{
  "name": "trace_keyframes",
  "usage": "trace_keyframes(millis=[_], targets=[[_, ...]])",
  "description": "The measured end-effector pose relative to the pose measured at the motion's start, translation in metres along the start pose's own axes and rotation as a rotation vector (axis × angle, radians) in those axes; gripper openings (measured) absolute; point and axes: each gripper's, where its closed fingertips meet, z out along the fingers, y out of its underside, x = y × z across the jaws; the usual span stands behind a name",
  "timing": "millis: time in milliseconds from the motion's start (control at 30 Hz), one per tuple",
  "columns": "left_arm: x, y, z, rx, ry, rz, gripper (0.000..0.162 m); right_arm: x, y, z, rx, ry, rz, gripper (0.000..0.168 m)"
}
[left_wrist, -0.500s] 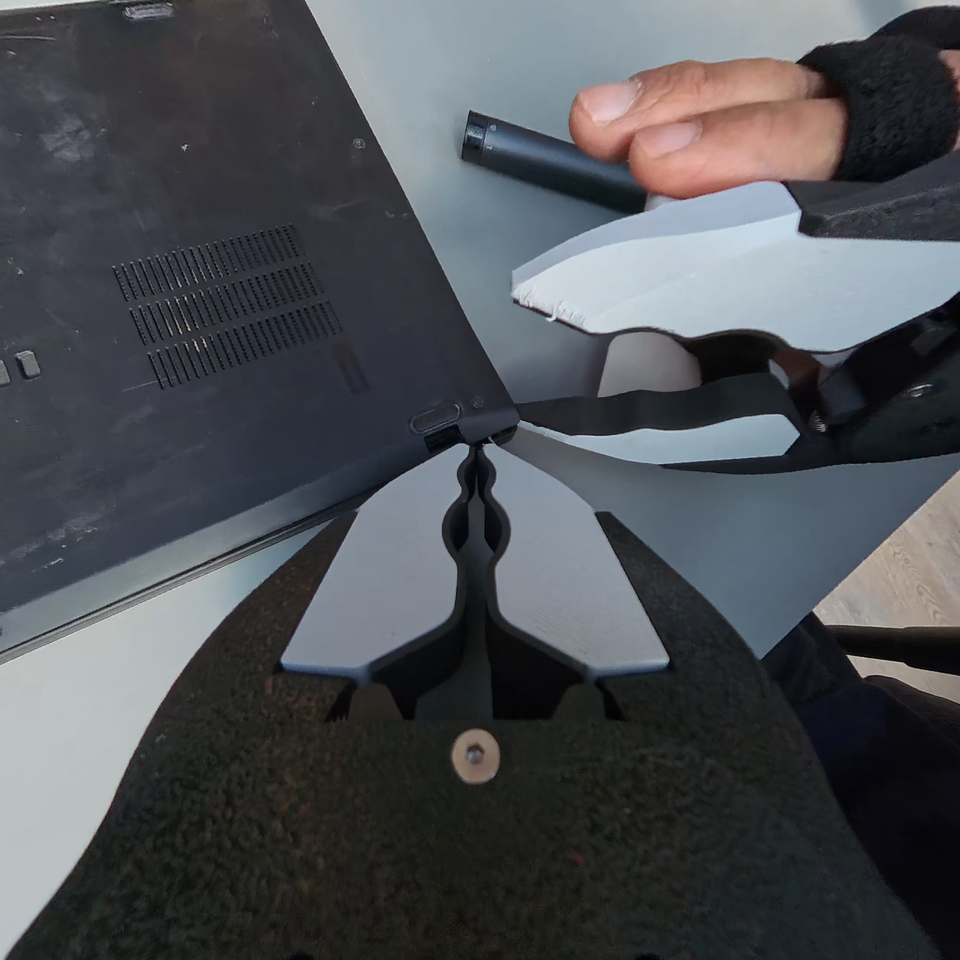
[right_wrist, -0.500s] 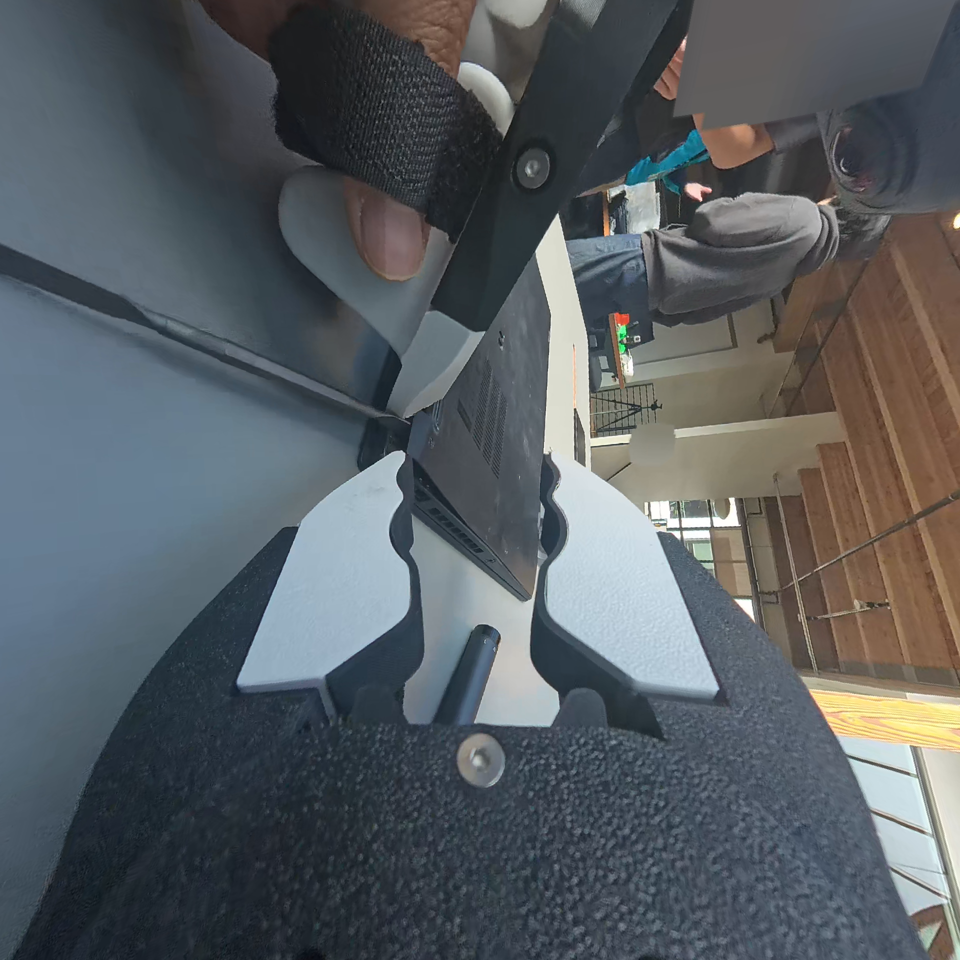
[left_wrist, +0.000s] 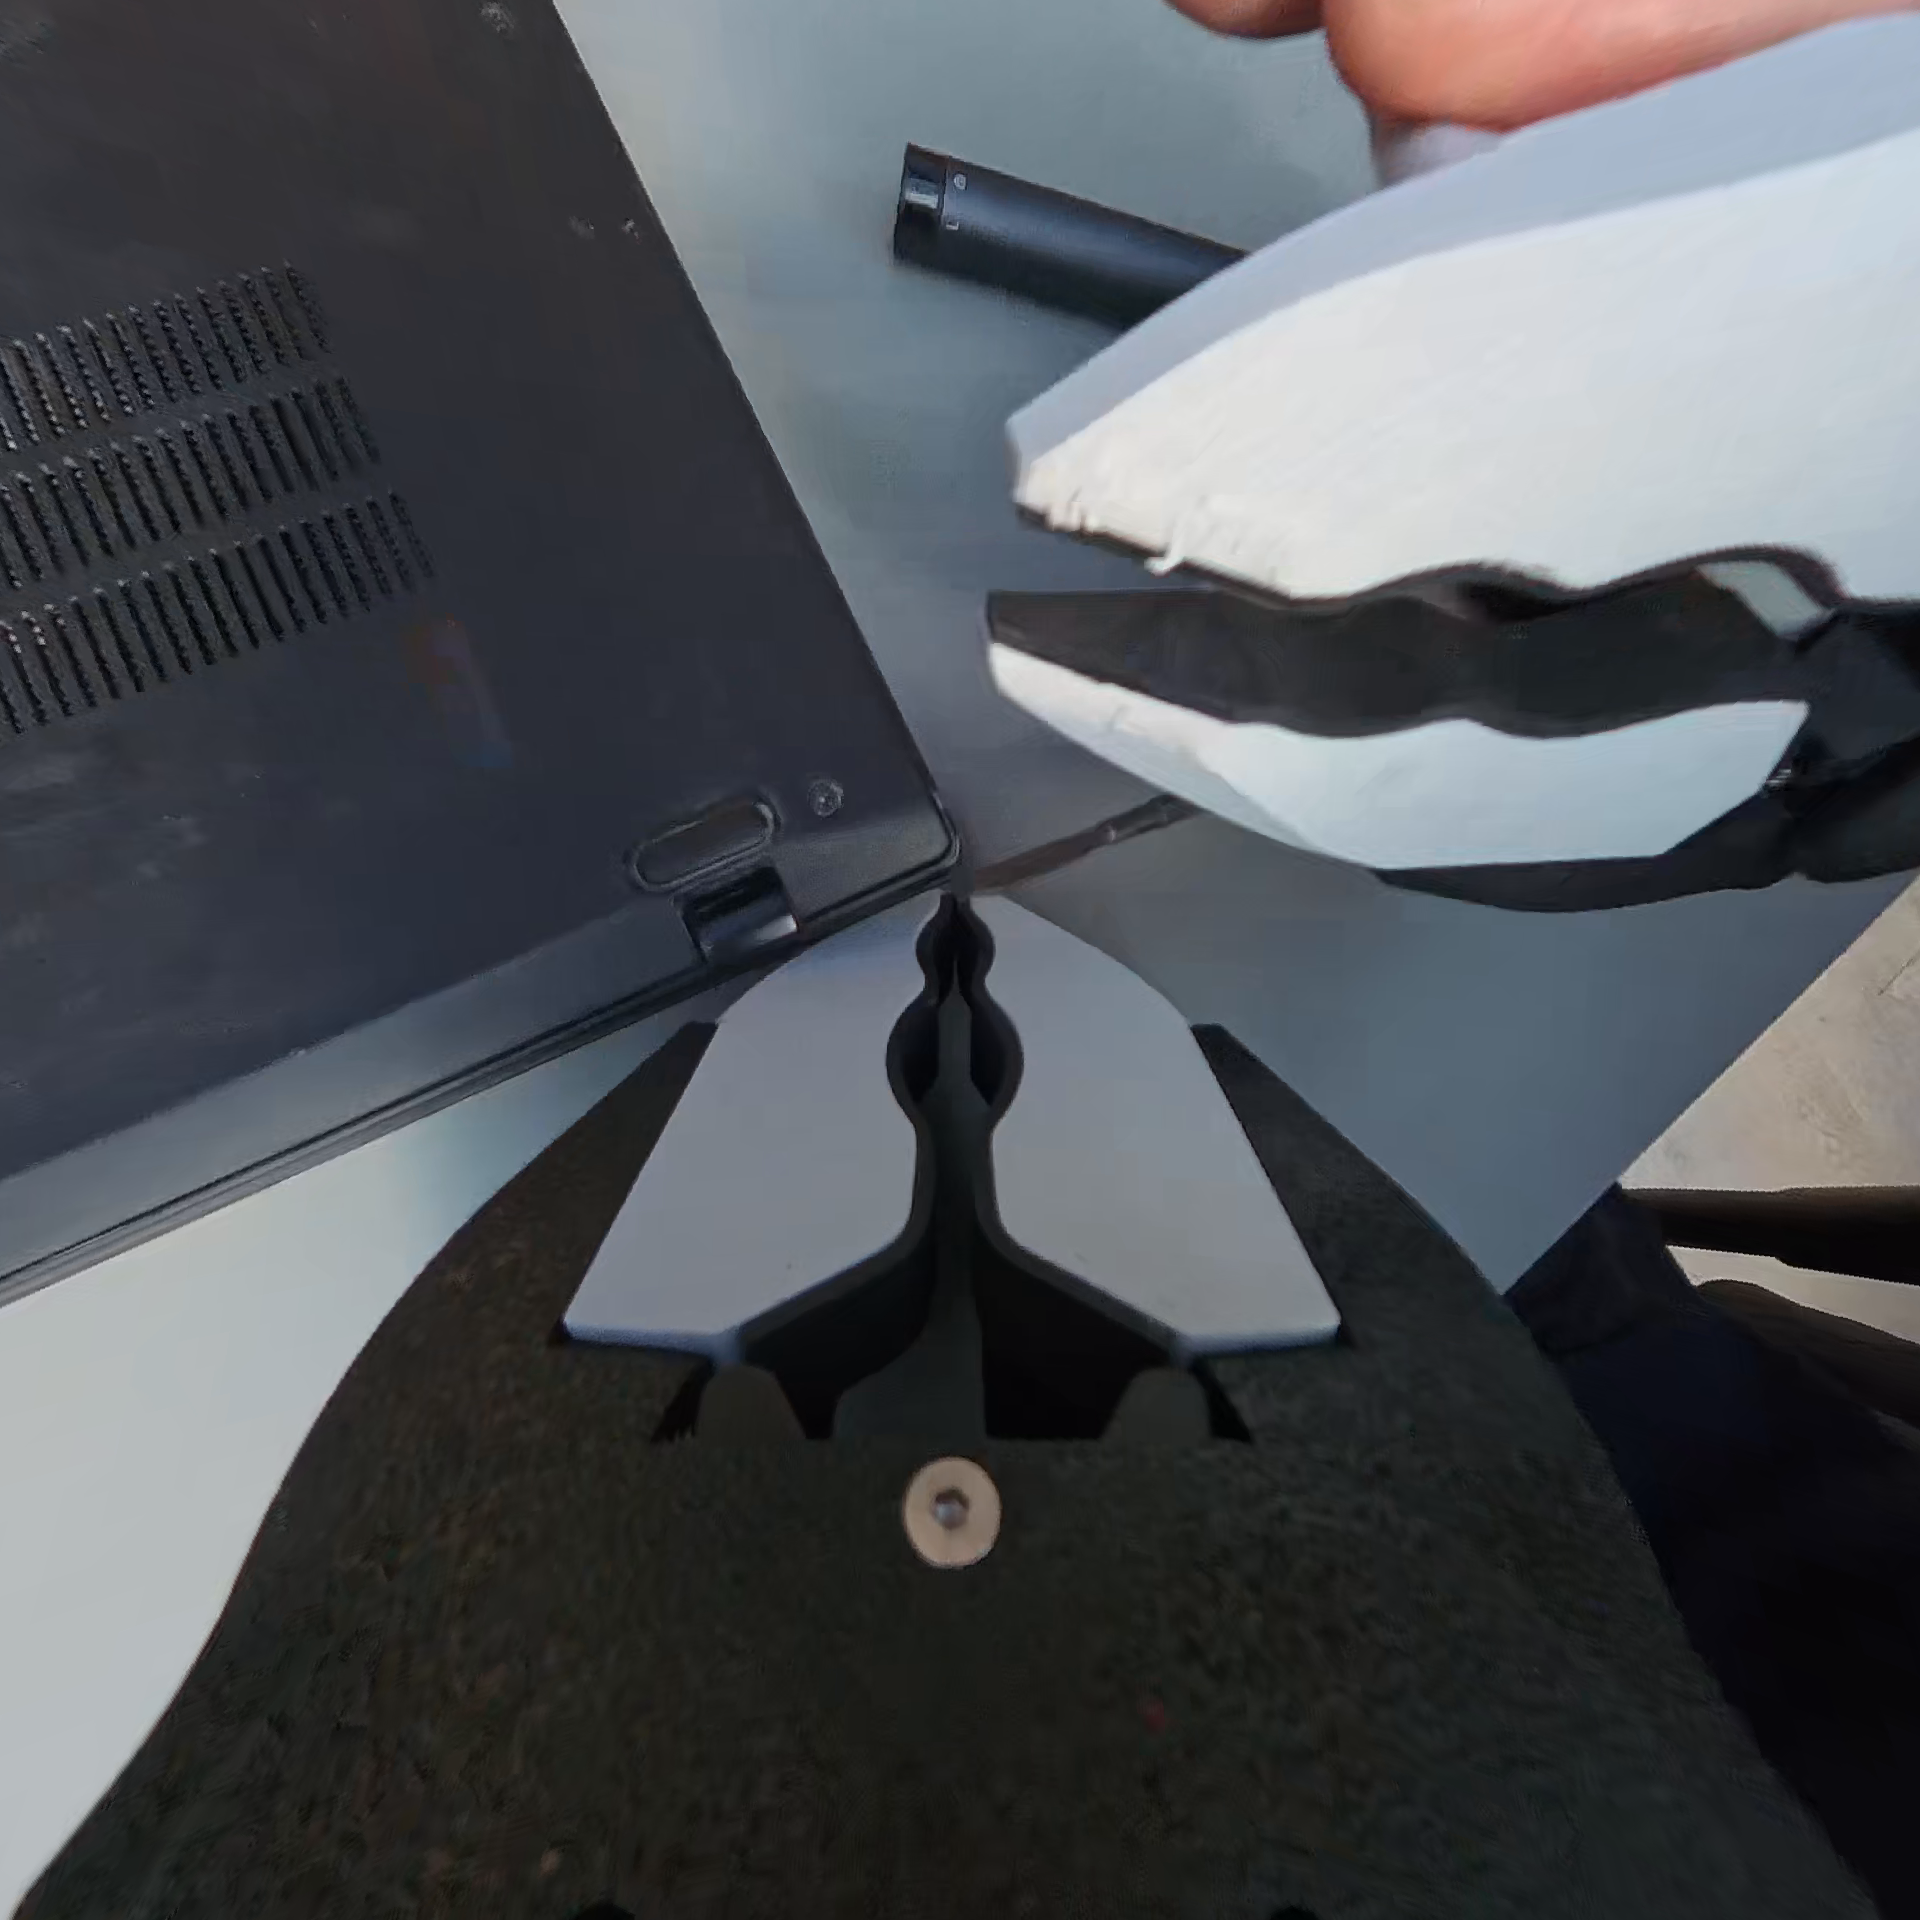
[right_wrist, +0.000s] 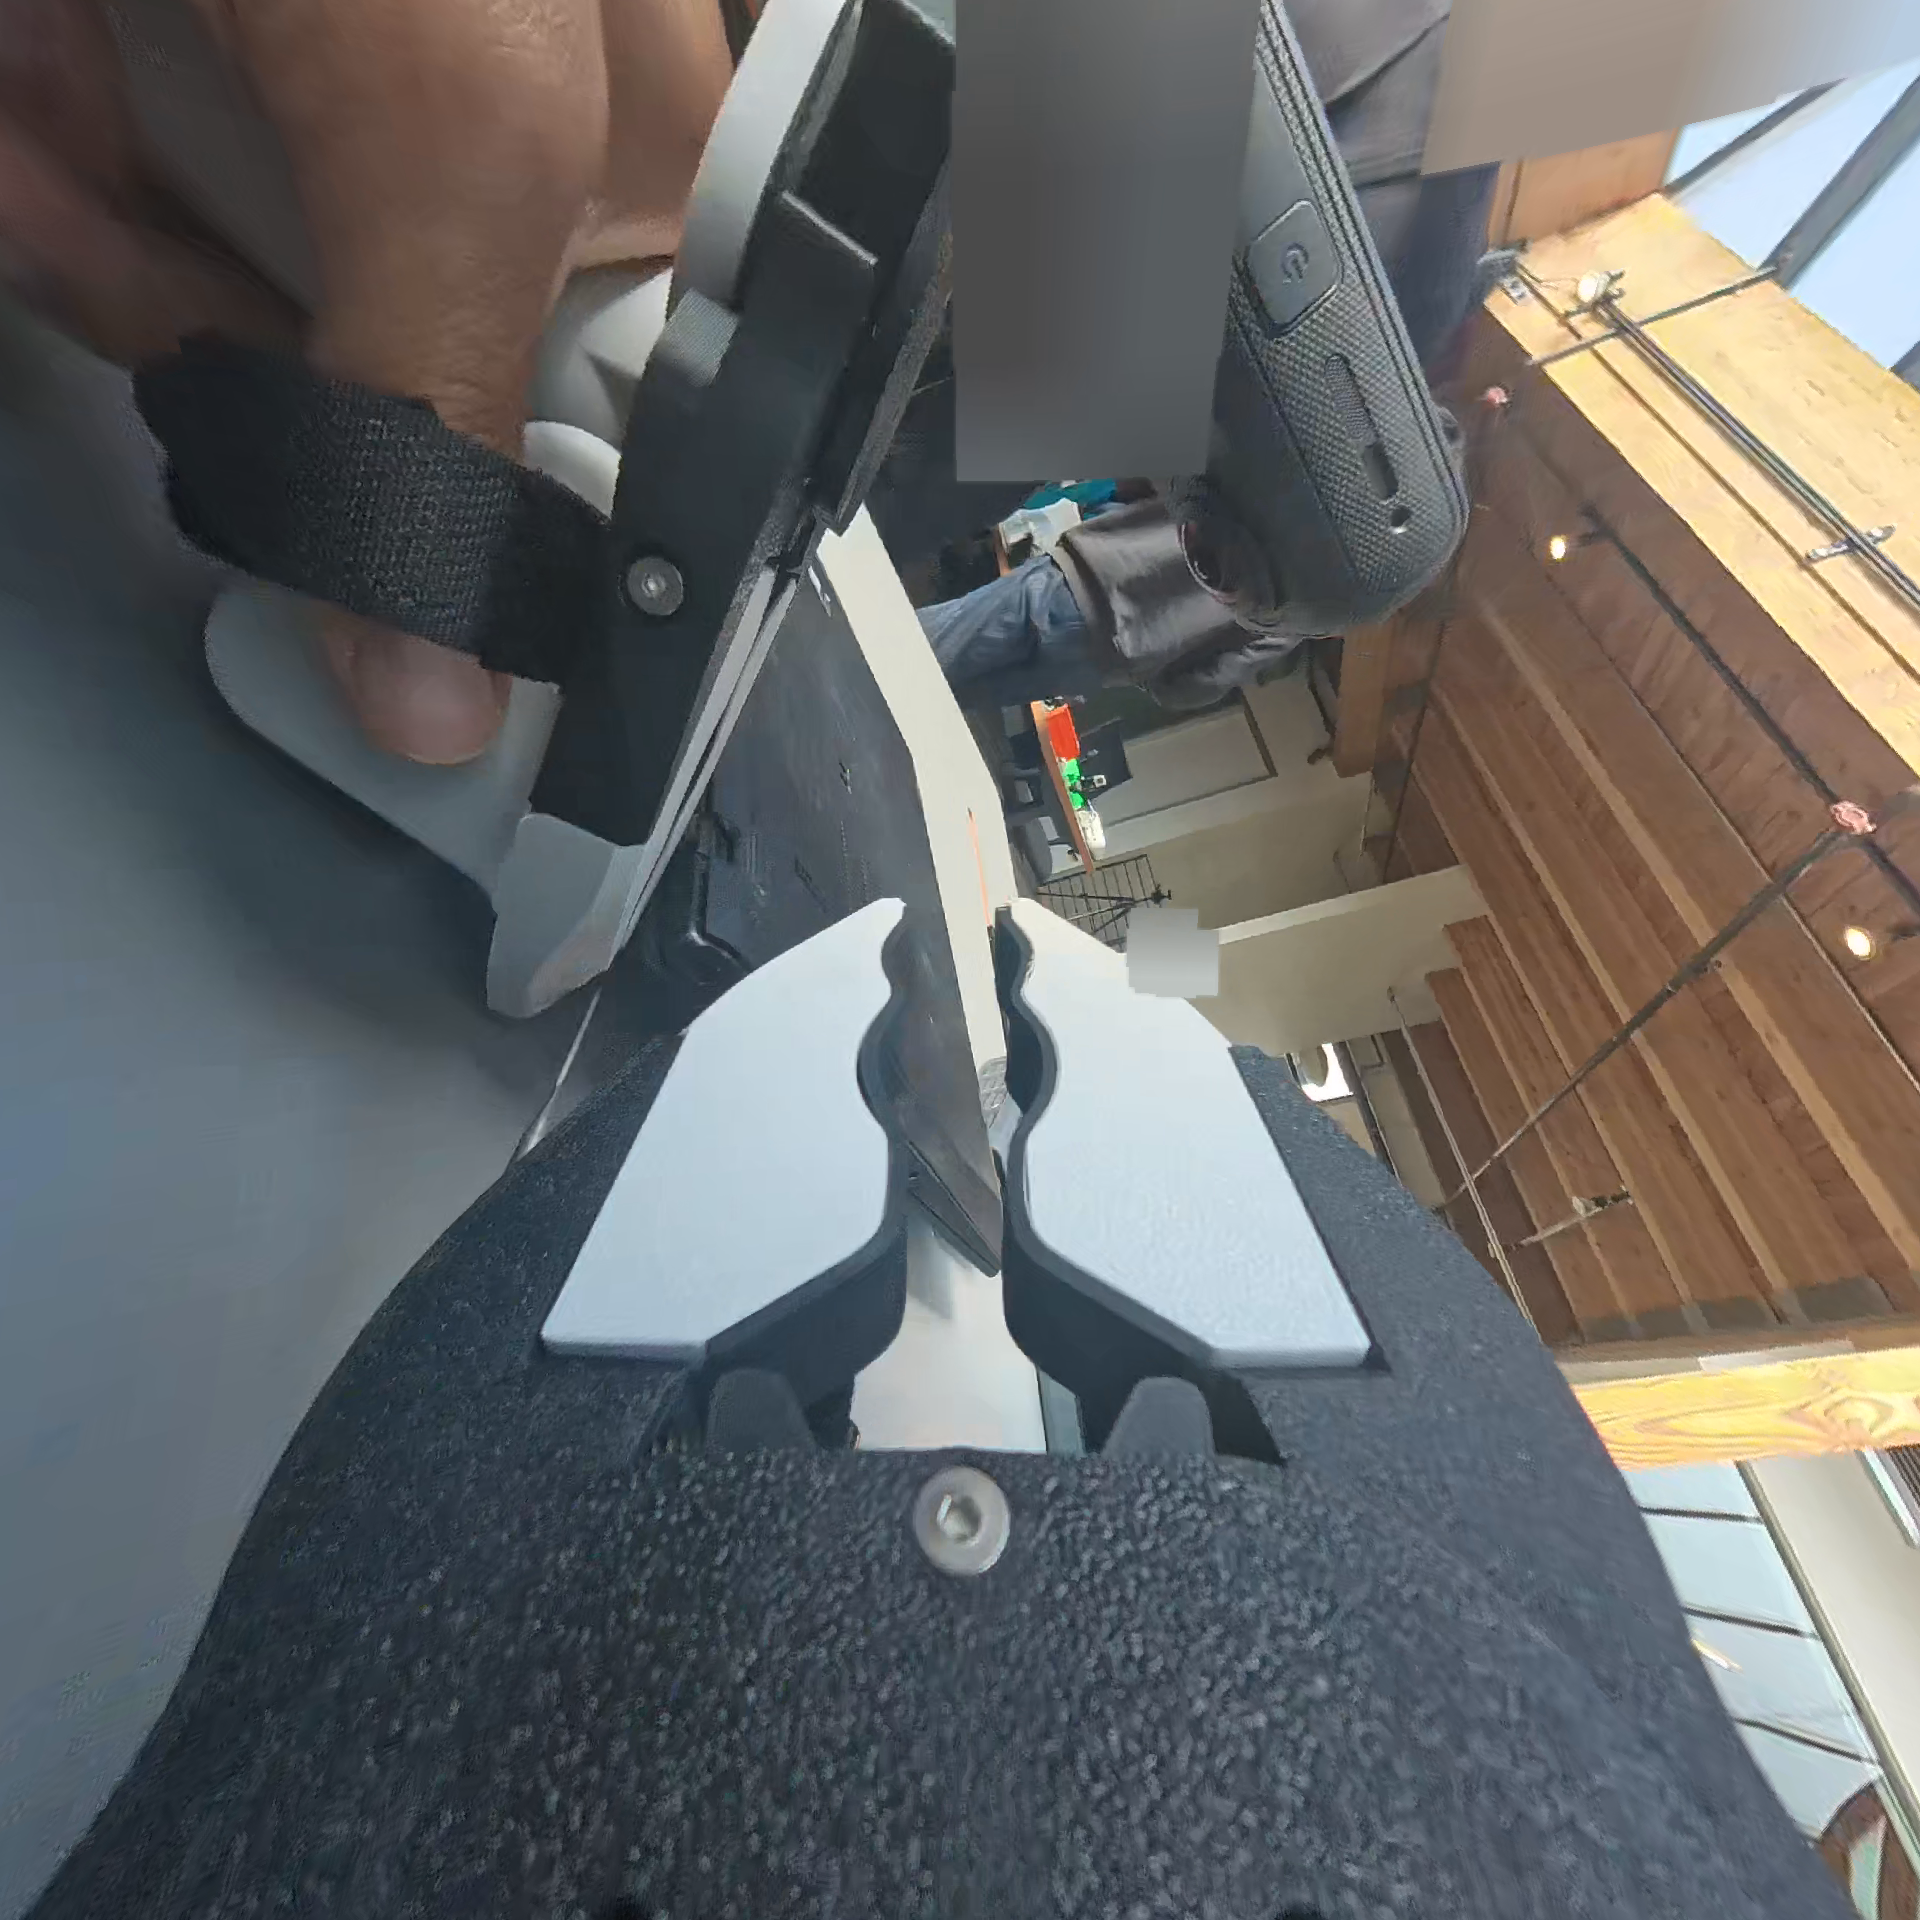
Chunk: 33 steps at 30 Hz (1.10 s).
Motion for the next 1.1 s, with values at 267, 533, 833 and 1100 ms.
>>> trace_keyframes(millis=[267,533,833,1100], targets=[[-0.012,0.001,-0.009,0.036,0.002,-0.049,0.0,-0.013,0.024,0.004,-0.089,-0.119,0.023,0.038],[-0.046,-0.002,-0.04,0.058,-0.012,-0.069,0.0,-0.027,0.048,-0.032,-0.278,-0.264,0.223,0.039],[-0.049,-0.016,-0.053,0.147,-0.012,0.067,0.043,-0.044,0.1,-0.087,-0.634,-0.457,0.647,0.047],[-0.041,-0.02,-0.046,0.153,-0.03,0.213,0.074,-0.05,0.096,-0.061,-0.648,-0.619,0.76,0.039]])
